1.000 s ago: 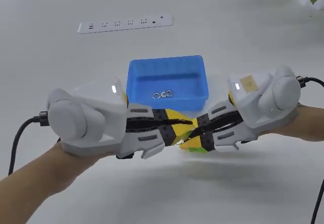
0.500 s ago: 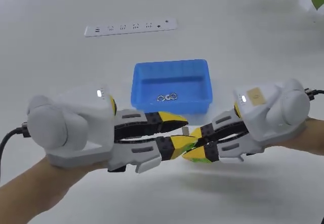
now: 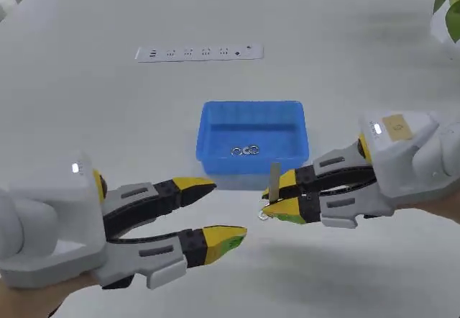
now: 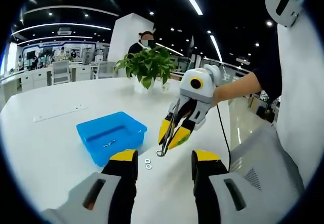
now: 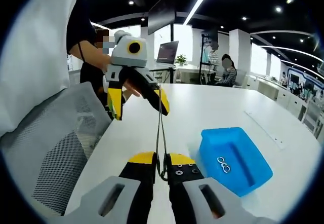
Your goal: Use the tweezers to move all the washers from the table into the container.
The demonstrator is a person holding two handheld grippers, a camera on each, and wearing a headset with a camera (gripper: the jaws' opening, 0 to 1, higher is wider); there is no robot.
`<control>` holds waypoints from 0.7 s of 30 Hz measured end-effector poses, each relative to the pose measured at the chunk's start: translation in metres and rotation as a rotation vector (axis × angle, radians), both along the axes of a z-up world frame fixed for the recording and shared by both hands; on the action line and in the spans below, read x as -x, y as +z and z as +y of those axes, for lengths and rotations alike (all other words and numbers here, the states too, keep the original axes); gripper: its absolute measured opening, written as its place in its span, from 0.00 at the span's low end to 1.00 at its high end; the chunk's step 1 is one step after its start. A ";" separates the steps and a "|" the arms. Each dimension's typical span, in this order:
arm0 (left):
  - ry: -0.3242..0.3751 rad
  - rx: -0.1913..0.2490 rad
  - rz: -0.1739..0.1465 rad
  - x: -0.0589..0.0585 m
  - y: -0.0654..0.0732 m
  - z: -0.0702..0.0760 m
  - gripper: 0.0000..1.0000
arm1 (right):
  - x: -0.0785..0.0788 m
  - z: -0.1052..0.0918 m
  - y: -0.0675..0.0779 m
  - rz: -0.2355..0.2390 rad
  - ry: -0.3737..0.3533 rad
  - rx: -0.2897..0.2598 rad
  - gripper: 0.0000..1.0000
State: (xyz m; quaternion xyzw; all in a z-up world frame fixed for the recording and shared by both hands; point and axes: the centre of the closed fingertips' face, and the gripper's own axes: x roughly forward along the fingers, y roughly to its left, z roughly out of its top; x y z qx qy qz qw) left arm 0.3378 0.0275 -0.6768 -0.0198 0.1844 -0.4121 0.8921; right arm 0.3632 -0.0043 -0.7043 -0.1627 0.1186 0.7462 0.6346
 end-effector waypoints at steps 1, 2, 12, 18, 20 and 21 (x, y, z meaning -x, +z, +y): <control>0.007 0.006 -0.004 0.001 0.002 0.003 0.48 | -0.002 0.000 0.006 -0.010 -0.005 -0.004 0.09; 0.009 0.011 -0.007 0.002 0.004 0.004 0.48 | -0.004 0.000 0.010 -0.017 -0.007 -0.006 0.09; 0.099 0.083 -0.021 0.007 0.012 0.017 0.50 | -0.042 -0.004 0.044 -0.080 -0.073 -0.046 0.09; 0.113 0.091 -0.014 0.010 0.010 0.020 0.54 | -0.062 0.004 0.054 -0.098 -0.094 -0.068 0.09; 0.123 0.087 -0.017 0.010 0.010 0.022 0.57 | -0.071 0.008 0.053 -0.100 -0.108 -0.070 0.09; 0.135 0.082 -0.021 0.009 0.010 0.025 0.59 | -0.077 0.010 0.051 -0.103 -0.115 -0.067 0.09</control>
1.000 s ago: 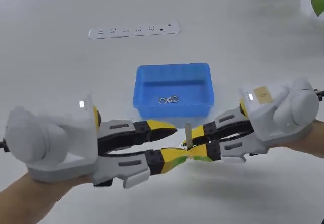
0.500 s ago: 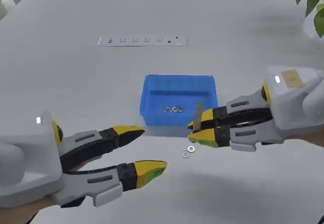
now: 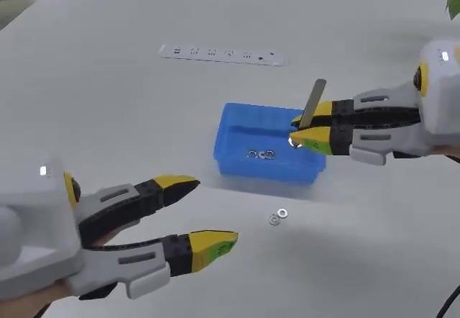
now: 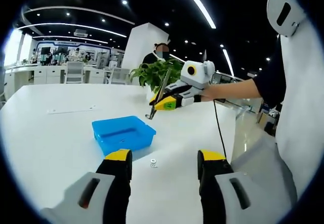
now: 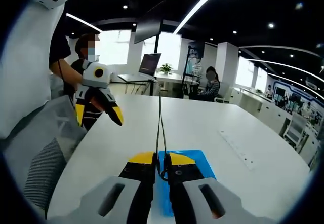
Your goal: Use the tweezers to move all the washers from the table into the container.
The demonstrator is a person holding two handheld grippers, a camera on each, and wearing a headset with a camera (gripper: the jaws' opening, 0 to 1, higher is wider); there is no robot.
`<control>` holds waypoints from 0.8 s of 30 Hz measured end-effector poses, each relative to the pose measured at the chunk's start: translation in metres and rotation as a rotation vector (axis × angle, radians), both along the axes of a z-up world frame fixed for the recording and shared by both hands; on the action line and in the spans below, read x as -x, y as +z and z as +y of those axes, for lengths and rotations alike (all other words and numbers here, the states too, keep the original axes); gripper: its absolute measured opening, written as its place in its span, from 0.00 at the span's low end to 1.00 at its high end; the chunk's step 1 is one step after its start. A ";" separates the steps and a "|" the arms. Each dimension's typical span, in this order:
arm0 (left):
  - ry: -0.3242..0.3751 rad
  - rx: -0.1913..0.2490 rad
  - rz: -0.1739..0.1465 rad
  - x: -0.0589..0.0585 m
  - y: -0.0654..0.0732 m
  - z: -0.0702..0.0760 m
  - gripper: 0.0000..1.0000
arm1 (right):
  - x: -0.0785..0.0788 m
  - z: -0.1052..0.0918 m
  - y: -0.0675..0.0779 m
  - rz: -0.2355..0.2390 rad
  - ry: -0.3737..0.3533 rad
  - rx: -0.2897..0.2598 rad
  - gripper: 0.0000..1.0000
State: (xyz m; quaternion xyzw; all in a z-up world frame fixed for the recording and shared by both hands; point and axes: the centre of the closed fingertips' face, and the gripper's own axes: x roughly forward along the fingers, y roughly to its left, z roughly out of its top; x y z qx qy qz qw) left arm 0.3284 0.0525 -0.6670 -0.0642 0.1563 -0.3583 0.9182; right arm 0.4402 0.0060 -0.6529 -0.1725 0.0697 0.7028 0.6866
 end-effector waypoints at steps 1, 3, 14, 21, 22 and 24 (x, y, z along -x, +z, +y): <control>0.006 -0.001 -0.001 -0.001 0.000 0.002 0.60 | -0.005 0.002 -0.002 0.000 -0.009 0.000 0.09; 0.019 -0.002 0.003 -0.002 -0.001 0.007 0.63 | -0.016 0.006 -0.005 0.012 -0.033 -0.009 0.09; 0.079 -0.018 0.008 -0.004 -0.004 0.026 0.79 | -0.070 0.031 -0.043 0.080 -0.154 -0.003 0.09; 0.164 0.037 0.012 -0.006 -0.001 0.038 0.94 | -0.078 0.034 -0.075 0.134 -0.184 0.044 0.09; 0.164 0.026 0.020 -0.004 -0.004 0.038 0.96 | -0.079 0.033 -0.079 0.143 -0.197 0.044 0.09; 0.155 0.008 0.035 0.001 -0.009 0.037 0.98 | -0.078 0.033 -0.087 0.149 -0.204 0.059 0.09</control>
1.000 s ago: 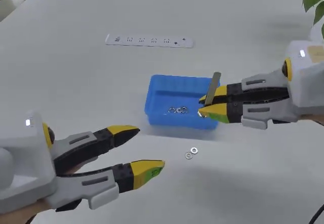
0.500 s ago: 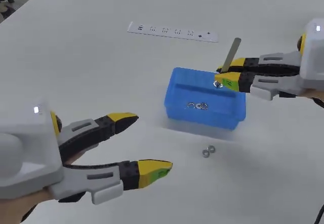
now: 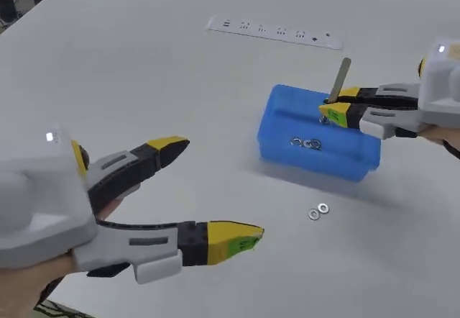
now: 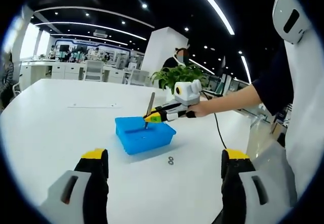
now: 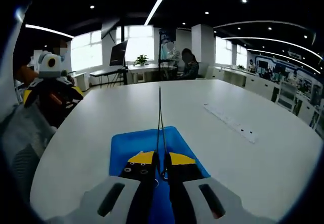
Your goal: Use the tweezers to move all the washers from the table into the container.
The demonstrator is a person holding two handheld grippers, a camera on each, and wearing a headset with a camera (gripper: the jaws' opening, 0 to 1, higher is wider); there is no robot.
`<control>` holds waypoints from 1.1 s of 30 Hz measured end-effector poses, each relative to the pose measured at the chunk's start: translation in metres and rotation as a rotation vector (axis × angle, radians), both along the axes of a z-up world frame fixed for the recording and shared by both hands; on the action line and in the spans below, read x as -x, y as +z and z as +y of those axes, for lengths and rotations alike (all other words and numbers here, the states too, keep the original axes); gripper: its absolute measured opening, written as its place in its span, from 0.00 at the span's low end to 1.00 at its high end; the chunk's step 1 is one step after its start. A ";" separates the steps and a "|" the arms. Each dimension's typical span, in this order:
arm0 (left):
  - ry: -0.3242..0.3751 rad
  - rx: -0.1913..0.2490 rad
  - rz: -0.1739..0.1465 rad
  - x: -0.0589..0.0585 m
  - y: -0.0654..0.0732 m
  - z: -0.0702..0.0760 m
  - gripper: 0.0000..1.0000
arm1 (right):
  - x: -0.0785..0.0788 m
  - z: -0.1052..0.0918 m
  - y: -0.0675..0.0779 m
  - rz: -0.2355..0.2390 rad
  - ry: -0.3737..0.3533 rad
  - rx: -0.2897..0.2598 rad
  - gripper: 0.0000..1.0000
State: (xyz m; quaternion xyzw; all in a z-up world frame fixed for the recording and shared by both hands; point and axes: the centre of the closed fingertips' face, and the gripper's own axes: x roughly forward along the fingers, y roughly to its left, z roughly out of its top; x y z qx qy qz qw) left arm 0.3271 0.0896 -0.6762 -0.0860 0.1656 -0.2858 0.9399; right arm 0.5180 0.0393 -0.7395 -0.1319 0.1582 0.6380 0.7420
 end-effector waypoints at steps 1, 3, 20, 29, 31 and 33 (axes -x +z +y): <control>-0.004 -0.005 0.006 0.002 -0.002 -0.001 0.99 | 0.000 0.000 -0.003 0.002 -0.003 0.005 0.09; -0.009 -0.017 0.020 0.006 -0.005 -0.002 0.99 | 0.002 0.001 -0.009 0.009 -0.009 0.015 0.09; 0.030 -0.017 0.026 0.013 -0.005 0.005 0.99 | 0.009 0.004 -0.019 0.019 -0.018 0.049 0.10; 0.011 -0.021 0.032 0.014 -0.004 -0.002 0.99 | 0.001 -0.002 -0.002 0.061 -0.073 -0.013 0.10; 0.008 -0.027 0.031 0.013 -0.003 -0.002 0.99 | 0.001 -0.003 -0.002 0.058 -0.071 -0.008 0.10; 0.006 -0.032 0.028 0.012 -0.003 -0.002 0.99 | 0.004 -0.004 0.000 0.043 -0.064 -0.004 0.09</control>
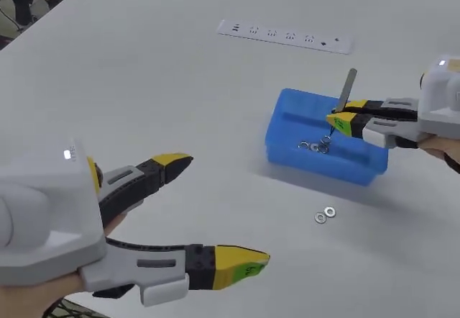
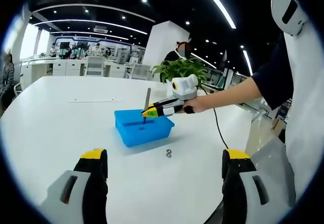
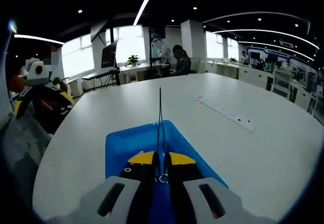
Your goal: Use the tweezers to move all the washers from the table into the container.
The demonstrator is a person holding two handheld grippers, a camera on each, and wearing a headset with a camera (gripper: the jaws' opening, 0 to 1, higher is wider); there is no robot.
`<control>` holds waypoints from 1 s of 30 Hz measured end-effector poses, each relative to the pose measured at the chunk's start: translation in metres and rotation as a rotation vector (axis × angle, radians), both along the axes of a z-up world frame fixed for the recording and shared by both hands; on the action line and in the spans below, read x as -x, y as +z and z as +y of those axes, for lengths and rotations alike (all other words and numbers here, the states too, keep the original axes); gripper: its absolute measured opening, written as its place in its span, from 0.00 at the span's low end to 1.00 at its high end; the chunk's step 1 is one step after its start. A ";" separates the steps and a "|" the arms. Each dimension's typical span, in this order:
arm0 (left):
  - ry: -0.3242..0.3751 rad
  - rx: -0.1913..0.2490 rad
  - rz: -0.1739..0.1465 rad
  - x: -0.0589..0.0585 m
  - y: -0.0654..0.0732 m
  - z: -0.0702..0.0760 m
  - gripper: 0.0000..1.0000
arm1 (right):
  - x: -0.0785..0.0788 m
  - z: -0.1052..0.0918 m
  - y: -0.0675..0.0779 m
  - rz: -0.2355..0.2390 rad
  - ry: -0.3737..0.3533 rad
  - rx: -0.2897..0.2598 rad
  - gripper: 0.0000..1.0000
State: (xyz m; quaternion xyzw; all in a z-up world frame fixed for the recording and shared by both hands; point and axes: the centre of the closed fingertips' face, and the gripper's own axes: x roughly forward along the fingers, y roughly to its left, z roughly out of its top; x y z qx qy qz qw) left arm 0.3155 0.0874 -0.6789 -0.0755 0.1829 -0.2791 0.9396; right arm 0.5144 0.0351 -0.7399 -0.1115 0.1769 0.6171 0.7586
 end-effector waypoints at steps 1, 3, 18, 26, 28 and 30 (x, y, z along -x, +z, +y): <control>0.000 -0.002 -0.002 -0.001 0.000 0.000 0.99 | 0.001 0.000 0.000 -0.003 0.003 0.001 0.09; 0.002 -0.004 -0.003 -0.006 0.001 0.001 0.98 | 0.004 0.000 0.001 -0.017 0.019 0.008 0.09; -0.005 0.014 -0.074 -0.084 0.013 -0.017 0.86 | 0.026 0.004 0.007 -0.067 0.135 0.040 0.08; -0.145 -0.040 -0.169 -0.141 0.030 -0.045 0.74 | 0.038 -0.001 0.015 -0.087 0.225 0.046 0.08; -0.207 -0.062 -0.184 -0.148 0.032 -0.056 0.68 | 0.040 -0.002 0.015 -0.090 0.235 0.047 0.08; -0.291 -0.086 -0.194 -0.150 0.032 -0.069 0.56 | 0.042 -0.003 0.017 -0.087 0.246 0.042 0.08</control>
